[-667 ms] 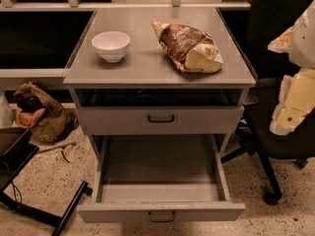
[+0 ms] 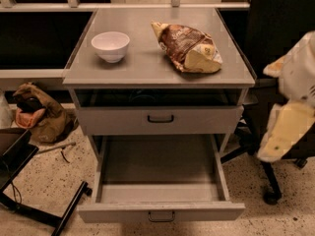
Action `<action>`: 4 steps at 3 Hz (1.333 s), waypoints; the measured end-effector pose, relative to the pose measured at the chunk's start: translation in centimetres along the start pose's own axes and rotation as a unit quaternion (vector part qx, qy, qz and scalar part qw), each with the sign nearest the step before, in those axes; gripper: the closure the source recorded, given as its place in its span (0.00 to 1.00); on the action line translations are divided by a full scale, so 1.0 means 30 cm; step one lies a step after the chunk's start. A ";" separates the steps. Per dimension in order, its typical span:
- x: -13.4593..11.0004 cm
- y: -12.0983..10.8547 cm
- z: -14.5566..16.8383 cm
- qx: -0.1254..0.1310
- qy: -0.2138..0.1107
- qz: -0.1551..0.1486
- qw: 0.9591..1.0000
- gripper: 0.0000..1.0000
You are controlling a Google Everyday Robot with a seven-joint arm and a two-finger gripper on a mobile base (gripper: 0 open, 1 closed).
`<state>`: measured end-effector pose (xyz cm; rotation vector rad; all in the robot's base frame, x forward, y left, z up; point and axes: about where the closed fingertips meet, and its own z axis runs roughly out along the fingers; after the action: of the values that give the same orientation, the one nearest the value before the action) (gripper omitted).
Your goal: Close middle drawer
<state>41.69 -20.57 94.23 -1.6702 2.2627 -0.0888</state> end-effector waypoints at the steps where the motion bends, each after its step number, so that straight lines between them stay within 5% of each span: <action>1: 0.053 0.122 0.178 -0.042 0.002 0.019 0.999 0.00; 2: 0.112 0.231 0.321 -0.095 0.006 0.027 0.995 0.00; 4: 0.126 0.246 0.370 -0.101 -0.007 0.033 0.994 0.00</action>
Offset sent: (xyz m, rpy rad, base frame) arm -0.0645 0.0030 -0.1697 0.0923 0.2994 -0.0024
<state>37.20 -20.24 81.14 -1.6821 2.3817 0.1723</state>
